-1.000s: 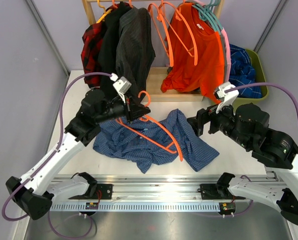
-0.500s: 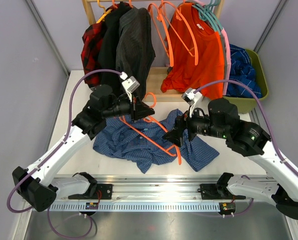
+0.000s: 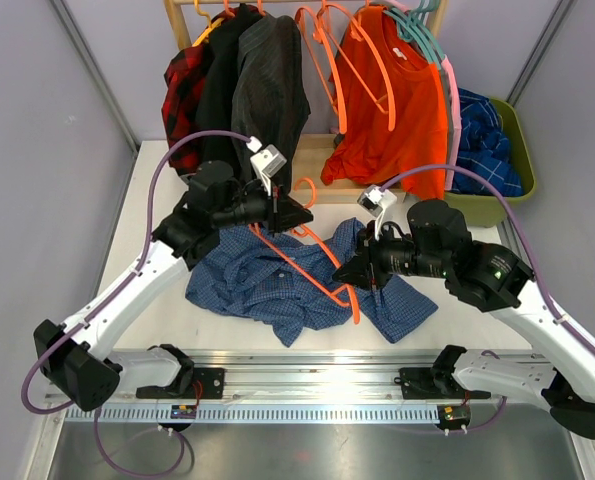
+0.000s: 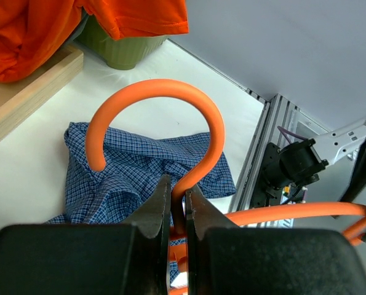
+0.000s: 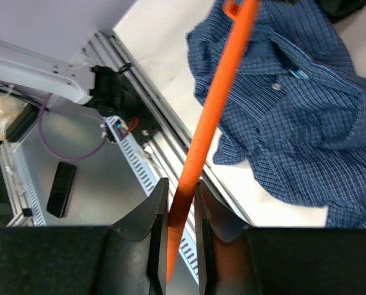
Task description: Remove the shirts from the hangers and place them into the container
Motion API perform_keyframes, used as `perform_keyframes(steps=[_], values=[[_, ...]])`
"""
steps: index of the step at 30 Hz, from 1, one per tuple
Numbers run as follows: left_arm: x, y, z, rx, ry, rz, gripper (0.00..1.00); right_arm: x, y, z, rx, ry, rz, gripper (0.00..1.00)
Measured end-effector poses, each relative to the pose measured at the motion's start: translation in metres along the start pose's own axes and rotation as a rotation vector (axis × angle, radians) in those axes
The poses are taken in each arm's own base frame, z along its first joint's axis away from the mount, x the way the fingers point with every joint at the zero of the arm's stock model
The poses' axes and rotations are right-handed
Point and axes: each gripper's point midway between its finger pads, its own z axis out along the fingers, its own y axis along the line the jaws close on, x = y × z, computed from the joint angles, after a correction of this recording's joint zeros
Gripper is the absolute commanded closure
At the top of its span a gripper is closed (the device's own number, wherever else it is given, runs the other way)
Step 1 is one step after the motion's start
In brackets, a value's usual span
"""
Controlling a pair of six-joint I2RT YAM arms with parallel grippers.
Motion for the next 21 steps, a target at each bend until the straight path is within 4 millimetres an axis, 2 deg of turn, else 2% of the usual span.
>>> perform_keyframes(steps=[1, 4, 5, 9, 10, 11, 12, 13, 15, 17, 21], values=[[-0.001, 0.000, 0.000, 0.000, -0.001, 0.003, 1.00, 0.002, -0.003, 0.000, 0.014, 0.007, 0.008, 0.87], [-0.009, -0.003, -0.001, 0.003, -0.016, 0.022, 1.00, 0.006, -0.015, 0.000, 0.076, 0.017, 0.038, 0.94], [-0.012, -0.004, -0.002, 0.004, -0.021, 0.028, 1.00, 0.006, -0.018, 0.000, 0.091, 0.017, 0.043, 1.00], [-0.016, -0.005, -0.002, 0.005, -0.029, 0.037, 0.98, 0.005, -0.023, 0.000, 0.119, 0.008, 0.046, 1.00], [-0.016, -0.005, -0.002, 0.005, -0.029, 0.037, 0.87, 0.005, -0.024, 0.000, 0.124, 0.008, 0.045, 1.00], [-0.016, -0.005, -0.002, 0.004, -0.029, 0.037, 0.66, 0.004, -0.025, 0.000, 0.133, 0.006, 0.043, 1.00], [-0.016, -0.005, -0.002, 0.005, -0.029, 0.033, 0.42, 0.004, -0.028, -0.001, 0.149, 0.003, 0.037, 1.00], [-0.017, -0.006, -0.002, 0.009, -0.034, 0.024, 0.32, 0.004, -0.029, -0.002, 0.157, 0.007, 0.031, 1.00], [-0.021, -0.010, -0.003, 0.017, -0.046, 0.008, 0.01, 0.005, -0.035, -0.006, 0.193, 0.017, 0.011, 1.00], [-0.025, -0.015, -0.006, 0.022, -0.061, -0.005, 0.01, 0.001, -0.039, -0.013, 0.233, 0.015, -0.016, 1.00], [-0.039, -0.029, -0.021, 0.030, -0.111, 0.009, 0.01, -0.019, -0.043, -0.034, 0.306, -0.038, -0.074, 1.00]])
